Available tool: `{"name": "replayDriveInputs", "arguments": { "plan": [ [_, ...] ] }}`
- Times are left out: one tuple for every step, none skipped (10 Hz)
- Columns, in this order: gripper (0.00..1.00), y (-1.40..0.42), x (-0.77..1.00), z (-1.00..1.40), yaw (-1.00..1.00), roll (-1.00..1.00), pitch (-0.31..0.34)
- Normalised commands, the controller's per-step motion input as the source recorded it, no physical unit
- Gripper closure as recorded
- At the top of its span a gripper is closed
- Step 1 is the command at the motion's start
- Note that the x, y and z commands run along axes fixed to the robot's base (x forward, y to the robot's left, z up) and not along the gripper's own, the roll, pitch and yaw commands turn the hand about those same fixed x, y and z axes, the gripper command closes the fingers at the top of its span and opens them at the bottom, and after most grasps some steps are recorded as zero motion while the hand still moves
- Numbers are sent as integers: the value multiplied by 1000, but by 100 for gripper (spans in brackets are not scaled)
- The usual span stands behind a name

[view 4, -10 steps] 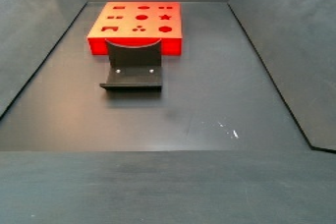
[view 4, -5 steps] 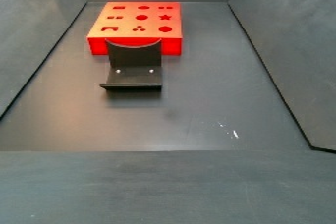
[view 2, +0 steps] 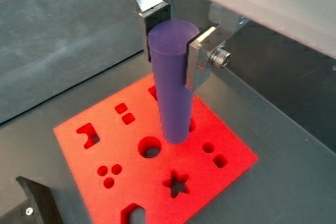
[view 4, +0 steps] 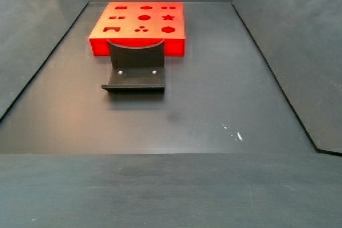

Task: Insert the round object.

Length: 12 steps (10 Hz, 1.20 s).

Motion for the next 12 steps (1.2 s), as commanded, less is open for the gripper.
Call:
{"name": "replayDriveInputs", "arguments": {
  "plan": [
    [100,0,946,-106,57,149,0],
    [100,0,926,-183,111,134,0],
    [100,0,906,-251,114,89,0],
    [100,0,903,-266,111,87,0],
    [100,0,917,-240,117,87,-4],
    [100,43,966,-134,131,31,-23],
    [100,111,960,-109,137,41,-23],
    [100,277,440,-40,0,110,30],
    [100,249,89,-94,-29,117,50],
    [100,0,126,-163,-29,149,40],
    [100,-20,11,-194,0,151,31],
    [100,-51,0,-274,0,159,27]
  ]
}}
